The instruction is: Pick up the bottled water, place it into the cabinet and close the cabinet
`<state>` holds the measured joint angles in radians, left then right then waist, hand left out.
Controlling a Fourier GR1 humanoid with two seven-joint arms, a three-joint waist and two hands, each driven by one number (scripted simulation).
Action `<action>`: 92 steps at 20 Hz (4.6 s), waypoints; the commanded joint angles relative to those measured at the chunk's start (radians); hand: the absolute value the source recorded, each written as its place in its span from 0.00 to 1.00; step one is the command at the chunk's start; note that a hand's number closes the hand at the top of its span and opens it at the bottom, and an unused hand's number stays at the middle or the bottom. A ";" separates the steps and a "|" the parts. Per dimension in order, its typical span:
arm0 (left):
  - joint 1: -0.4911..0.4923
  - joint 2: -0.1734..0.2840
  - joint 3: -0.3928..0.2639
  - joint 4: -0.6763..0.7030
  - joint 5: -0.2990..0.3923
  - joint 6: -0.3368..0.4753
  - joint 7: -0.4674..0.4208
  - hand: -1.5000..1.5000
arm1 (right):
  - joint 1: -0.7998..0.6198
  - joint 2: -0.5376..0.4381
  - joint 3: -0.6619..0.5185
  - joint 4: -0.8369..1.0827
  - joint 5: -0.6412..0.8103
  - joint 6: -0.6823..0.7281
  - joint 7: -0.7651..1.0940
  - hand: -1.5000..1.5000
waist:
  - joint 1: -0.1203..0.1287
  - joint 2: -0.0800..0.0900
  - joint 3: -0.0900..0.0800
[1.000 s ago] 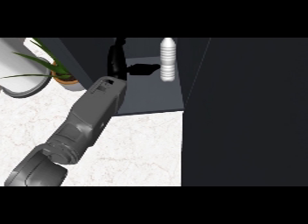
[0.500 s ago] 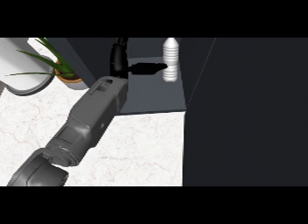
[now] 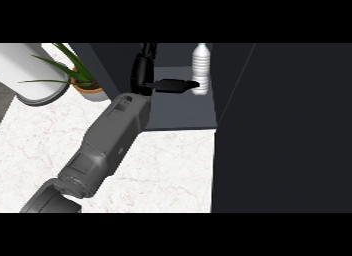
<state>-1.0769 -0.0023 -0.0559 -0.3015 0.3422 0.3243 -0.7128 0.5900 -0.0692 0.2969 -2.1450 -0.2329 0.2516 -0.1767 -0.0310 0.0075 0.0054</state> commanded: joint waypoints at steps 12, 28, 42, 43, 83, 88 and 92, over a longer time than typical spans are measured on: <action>0.339 0.050 -0.128 -0.463 0.097 -0.130 0.140 0.00 | 0.062 -0.021 -0.025 -0.004 -0.012 0.003 -0.032 0.00 | 0.079 -0.033 -0.004; 0.967 0.159 -0.422 -1.480 0.074 0.040 0.465 0.00 | 0.102 -0.048 0.046 -0.094 0.074 -0.012 -0.028 0.00 | 0.060 -0.023 -0.005; 1.460 0.377 -0.367 -1.931 0.107 -0.021 0.367 0.00 | 0.050 -0.196 0.300 -0.156 0.253 0.124 0.094 1.00 | 0.058 -0.016 -0.007; 1.514 0.375 -0.382 -1.916 0.096 -0.048 0.305 0.00 | 0.004 -0.190 0.307 -0.133 0.277 0.121 0.107 1.00 | 0.064 -0.015 -0.007; 2.050 0.574 0.267 -1.982 0.611 -0.663 0.144 0.00 | -0.981 0.068 0.086 0.302 -0.158 -0.275 0.565 1.00 | 0.086 -0.003 -0.004; 2.112 0.535 0.310 -1.987 0.643 -0.734 0.147 0.00 | -1.195 0.068 -0.090 0.497 -0.246 -0.213 0.597 1.00 | 0.077 -0.004 -0.005; 2.076 0.483 0.327 -1.937 0.633 -0.774 0.148 0.00 | -1.259 0.059 -0.137 0.666 -0.262 -0.104 0.536 1.00 | 0.061 -0.004 -0.005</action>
<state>1.0216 0.5070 0.2460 -2.2715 0.9694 -0.4171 -0.5671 -0.5605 -0.0111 0.2326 -1.6339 -0.4569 0.0726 0.4065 0.0376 0.0044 0.0006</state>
